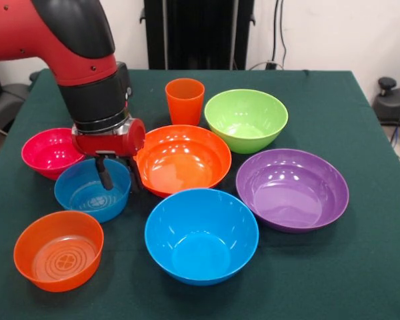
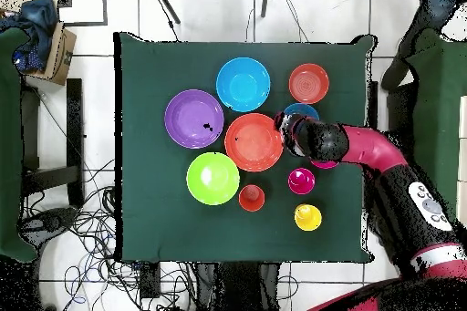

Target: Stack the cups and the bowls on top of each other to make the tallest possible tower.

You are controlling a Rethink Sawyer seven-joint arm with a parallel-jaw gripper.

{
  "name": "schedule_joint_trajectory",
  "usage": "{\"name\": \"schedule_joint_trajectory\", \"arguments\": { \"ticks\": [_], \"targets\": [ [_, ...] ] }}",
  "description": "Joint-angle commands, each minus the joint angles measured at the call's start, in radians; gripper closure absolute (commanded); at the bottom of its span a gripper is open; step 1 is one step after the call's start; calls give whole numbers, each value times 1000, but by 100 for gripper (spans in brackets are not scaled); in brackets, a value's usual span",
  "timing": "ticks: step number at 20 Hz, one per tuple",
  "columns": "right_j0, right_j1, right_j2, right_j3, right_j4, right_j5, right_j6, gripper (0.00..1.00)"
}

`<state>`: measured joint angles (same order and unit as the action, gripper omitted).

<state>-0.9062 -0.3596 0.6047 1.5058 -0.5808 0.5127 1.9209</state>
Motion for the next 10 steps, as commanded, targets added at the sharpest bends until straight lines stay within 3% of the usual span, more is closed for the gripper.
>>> {"name": "schedule_joint_trajectory", "arguments": {
  "ticks": [1, 10],
  "targets": [
    [59, 79, -66, -45, -91, 35, -115, 0],
    [67, 118, -86, -80, -123, 33, -121, 0]
  ]
}}
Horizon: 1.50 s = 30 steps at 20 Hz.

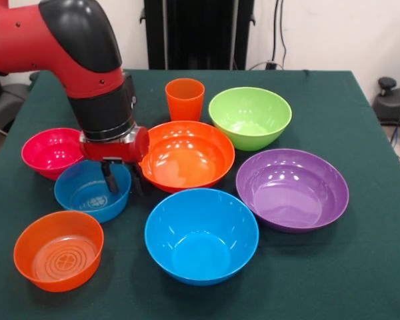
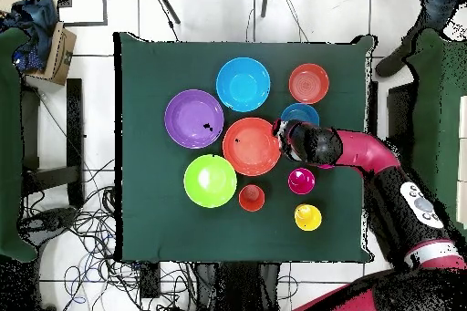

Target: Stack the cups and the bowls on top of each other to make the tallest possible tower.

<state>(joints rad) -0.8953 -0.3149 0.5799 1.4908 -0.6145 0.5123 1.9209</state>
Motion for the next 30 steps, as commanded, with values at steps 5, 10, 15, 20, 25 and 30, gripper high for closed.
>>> {"name": "schedule_joint_trajectory", "arguments": {
  "ticks": [5, 10, 15, 20, 25, 30],
  "targets": [
    [55, 91, -76, -75, -106, 22, -131, 0],
    [54, 99, -85, -83, -102, 70, -161, 0],
    [40, 85, -74, -51, -121, 16, -167, 100],
    [29, 84, -62, -50, -109, 60, -205, 100],
    [26, 72, -55, -41, -100, 76, -210, 100],
    [18, 45, -44, -20, -82, 97, -213, 100]
  ]
}}
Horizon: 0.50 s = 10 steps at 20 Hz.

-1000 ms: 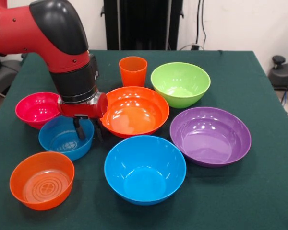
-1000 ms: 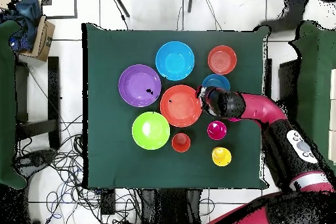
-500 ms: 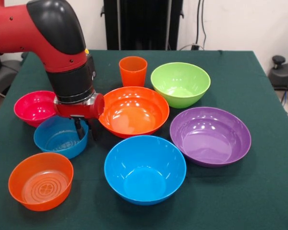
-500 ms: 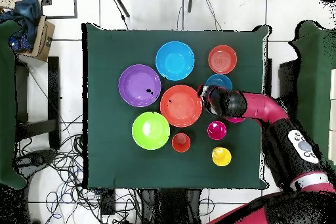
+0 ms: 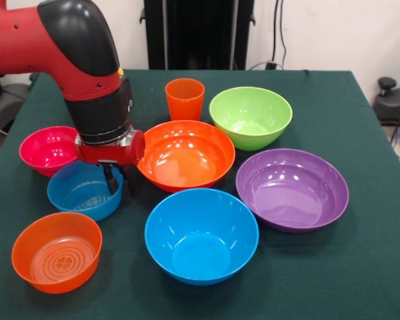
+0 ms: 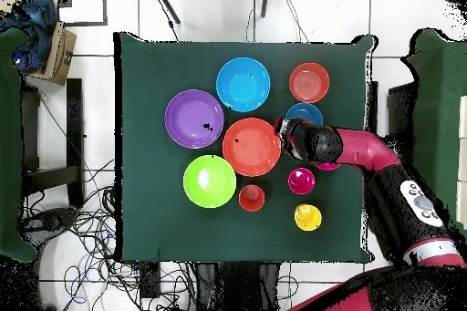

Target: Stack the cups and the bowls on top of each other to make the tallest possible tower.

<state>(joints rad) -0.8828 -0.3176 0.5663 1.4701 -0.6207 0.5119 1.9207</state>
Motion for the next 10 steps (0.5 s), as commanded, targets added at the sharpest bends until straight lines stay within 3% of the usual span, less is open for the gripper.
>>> {"name": "schedule_joint_trajectory", "arguments": {
  "ticks": [1, 10],
  "targets": [
    [4, 42, -28, 4, -72, 101, -213, 100],
    [1, -13, 0, 34, -28, 145, -208, 100]
  ]
}}
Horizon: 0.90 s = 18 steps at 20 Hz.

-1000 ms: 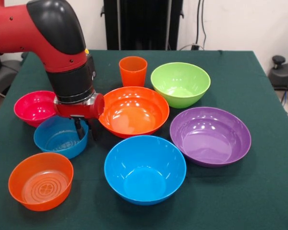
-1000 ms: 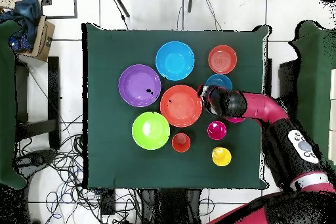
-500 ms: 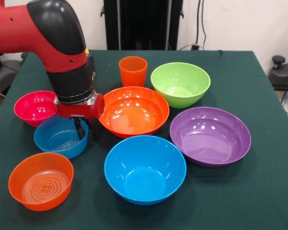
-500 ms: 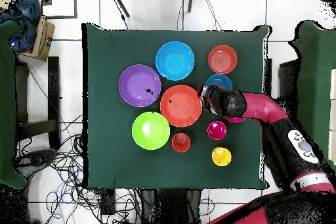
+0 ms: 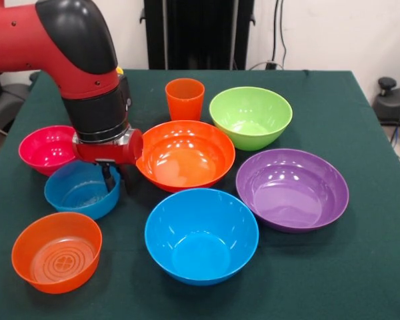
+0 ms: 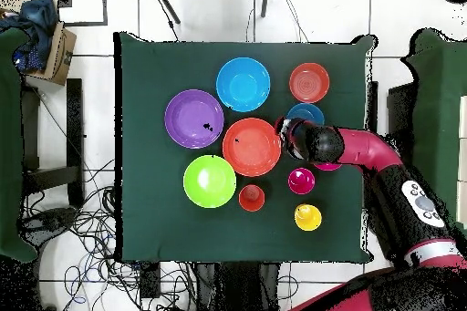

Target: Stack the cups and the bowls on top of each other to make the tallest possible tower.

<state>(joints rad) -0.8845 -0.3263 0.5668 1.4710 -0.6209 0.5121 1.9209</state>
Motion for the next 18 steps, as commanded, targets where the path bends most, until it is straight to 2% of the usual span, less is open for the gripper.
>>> {"name": "schedule_joint_trajectory", "arguments": {
  "ticks": [1, 18],
  "targets": [
    [3, -10, 2, 35, -24, 150, -208, 100],
    [-13, -56, 38, 57, 10, 195, -193, 100]
  ]
}}
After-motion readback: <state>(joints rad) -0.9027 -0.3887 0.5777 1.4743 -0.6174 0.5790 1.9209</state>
